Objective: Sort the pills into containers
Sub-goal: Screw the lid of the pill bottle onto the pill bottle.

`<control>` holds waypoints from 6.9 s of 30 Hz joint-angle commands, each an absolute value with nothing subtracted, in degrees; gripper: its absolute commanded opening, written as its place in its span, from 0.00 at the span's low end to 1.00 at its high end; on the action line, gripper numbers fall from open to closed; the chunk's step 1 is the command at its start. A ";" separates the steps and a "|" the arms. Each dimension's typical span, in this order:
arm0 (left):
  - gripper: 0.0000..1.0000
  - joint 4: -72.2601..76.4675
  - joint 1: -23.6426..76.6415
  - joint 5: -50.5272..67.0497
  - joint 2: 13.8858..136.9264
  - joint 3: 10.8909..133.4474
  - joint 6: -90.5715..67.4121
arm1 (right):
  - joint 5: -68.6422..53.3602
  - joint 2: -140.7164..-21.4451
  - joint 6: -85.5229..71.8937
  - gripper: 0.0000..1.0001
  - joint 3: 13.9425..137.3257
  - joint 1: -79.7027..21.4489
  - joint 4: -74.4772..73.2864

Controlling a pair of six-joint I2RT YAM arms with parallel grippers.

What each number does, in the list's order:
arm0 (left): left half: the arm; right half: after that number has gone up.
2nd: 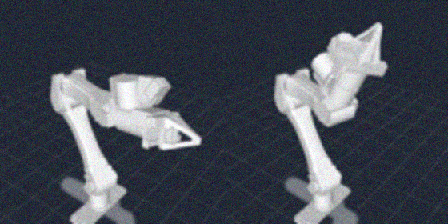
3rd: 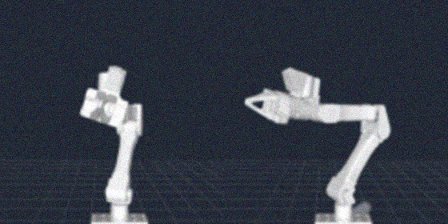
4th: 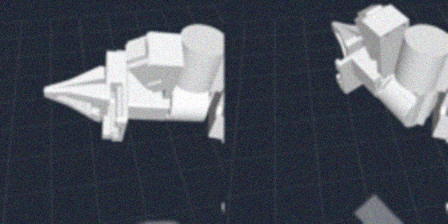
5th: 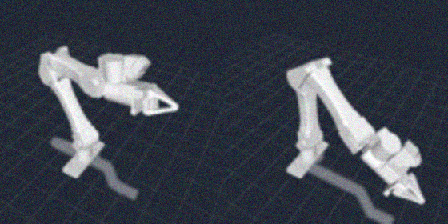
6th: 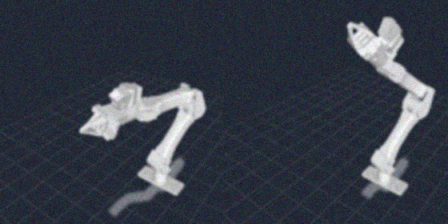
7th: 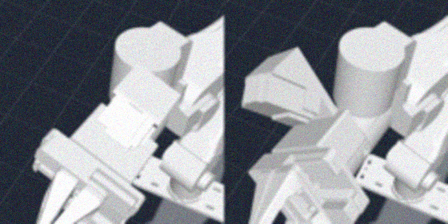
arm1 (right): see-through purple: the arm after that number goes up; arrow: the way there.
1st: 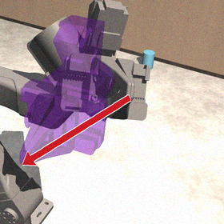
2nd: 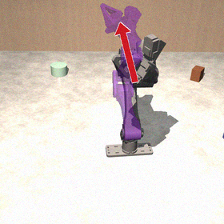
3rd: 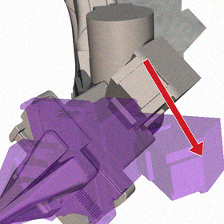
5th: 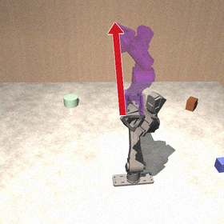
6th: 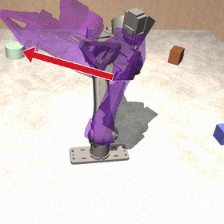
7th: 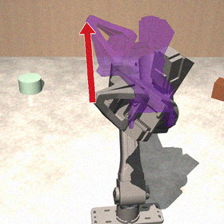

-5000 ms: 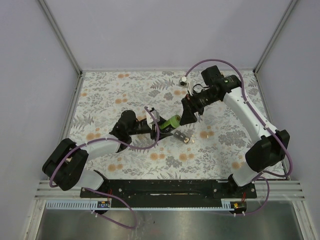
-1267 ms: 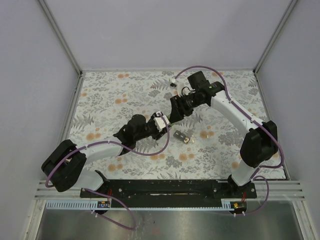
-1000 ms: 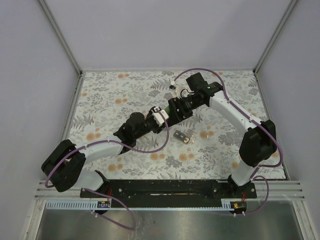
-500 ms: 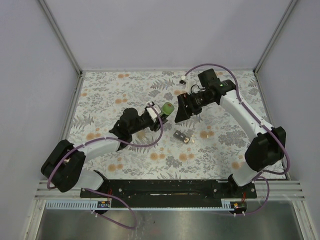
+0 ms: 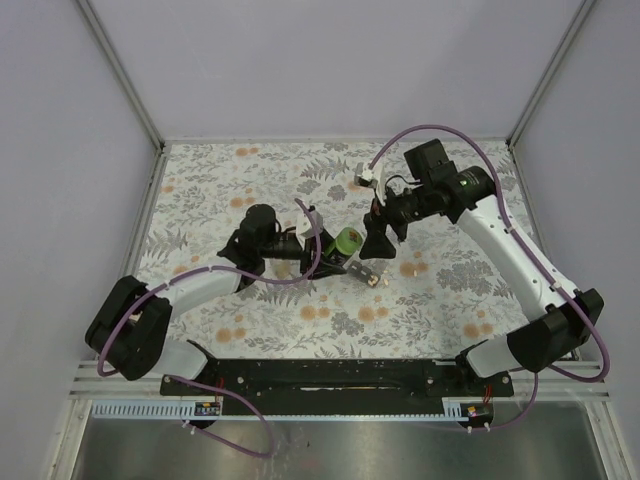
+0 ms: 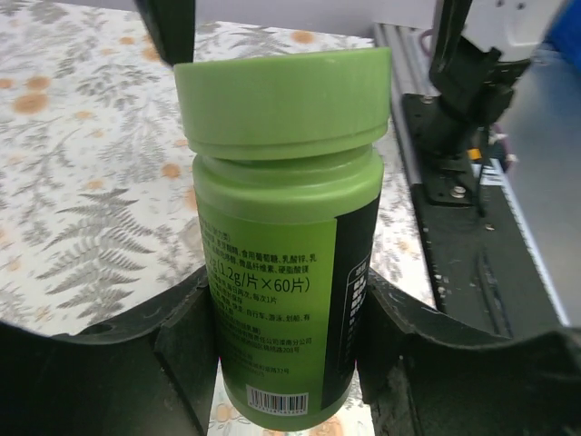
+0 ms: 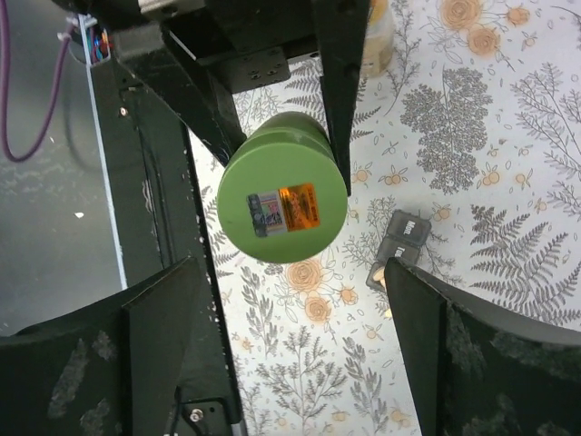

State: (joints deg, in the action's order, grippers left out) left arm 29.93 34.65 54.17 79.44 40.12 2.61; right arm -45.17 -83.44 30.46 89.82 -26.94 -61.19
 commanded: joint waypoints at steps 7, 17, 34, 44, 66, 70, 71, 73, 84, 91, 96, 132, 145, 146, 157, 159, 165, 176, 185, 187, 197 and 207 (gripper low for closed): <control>0.00 29.01 33.93 67.32 81.21 44.21 -1.32 | -40.96 -81.56 38.85 0.92 86.92 -32.34 -58.19; 0.00 27.07 33.93 68.29 81.74 44.65 -0.61 | -41.83 -81.74 38.94 0.89 87.45 -33.31 -57.22; 0.00 26.81 33.93 68.73 81.83 44.38 -0.44 | -45.26 -84.11 38.32 0.70 88.33 -35.25 -57.22; 0.00 26.02 33.93 67.59 82.35 44.30 1.58 | -45.09 -83.15 39.55 0.45 88.59 -35.33 -59.76; 0.00 17.84 34.01 63.63 82.09 46.32 8.53 | -40.43 -85.08 37.53 0.33 90.97 -35.60 -61.96; 0.00 17.84 34.01 64.07 81.56 46.06 8.44 | -39.82 -85.52 37.00 0.33 90.70 -35.51 -61.00; 0.00 17.84 34.01 64.25 81.39 45.97 8.52 | -39.55 -85.52 36.83 0.33 90.53 -35.59 -60.56; 0.00 18.02 34.10 64.16 81.39 45.97 8.35 | -39.55 -85.52 36.74 0.33 90.09 -35.59 -59.94; 0.00 19.95 34.01 64.51 81.47 45.79 6.42 | -38.50 -85.17 35.07 0.33 86.93 -35.86 -57.39; 0.00 20.92 34.01 63.72 80.95 45.35 6.33 | -37.97 -85.17 35.16 0.33 85.96 -36.03 -57.31; 0.00 20.83 34.01 62.50 81.21 45.44 6.42 | -38.06 -85.60 33.40 0.33 86.57 -36.21 -57.13; 0.00 27.33 36.47 30.33 75.15 40.87 14.85 | -37.18 -95.71 7.48 0.35 90.00 -36.39 -54.67; 0.00 31.28 40.78 14.16 75.32 39.29 19.16 | -39.55 -98.70 1.15 0.41 91.58 -34.10 -52.56; 0.00 31.99 41.04 13.45 75.24 39.03 19.42 | -40.25 -98.88 0.53 0.41 91.50 -33.93 -52.30; 0.00 35.24 44.20 3.62 75.32 37.79 23.99 | -47.63 -103.18 -4.13 0.46 92.11 -32.34 -51.15; 0.00 35.86 45.26 2.03 75.76 37.88 25.13 | -48.25 -103.62 -4.66 0.49 92.11 -32.43 -51.15; 0.00 37.61 46.49 0.26 76.64 37.35 26.19 | -49.13 -103.97 -5.45 0.59 91.76 -32.34 -51.15; 0.00 38.41 46.50 2.10 76.03 36.30 25.84 | -49.83 -103.80 -4.04 0.85 92.37 -32.08 -52.47; 0.00 37.71 46.14 5.18 76.20 36.03 24.70 | -49.57 -100.82 -2.02 0.96 92.37 -29.36 -53.53; 0.00 37.36 45.79 5.97 76.20 36.12 24.09 | -49.40 -99.94 -1.67 0.98 92.29 -28.39 -53.53; 0.00 33.23 44.12 12.56 76.47 37.35 21.71 | -47.82 -94.93 2.02 0.99 90.88 -25.58 -53.52; 0.00 28.21 39.38 30.13 75.15 39.46 15.31 | -42.55 -88.25 12.99 0.99 92.11 -25.31 -56.43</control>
State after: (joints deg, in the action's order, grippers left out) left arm 27.86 41.74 18.33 77.67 36.21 19.75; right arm -45.76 -93.86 5.13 90.74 -25.50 -54.92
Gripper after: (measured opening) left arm 0.558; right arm 0.993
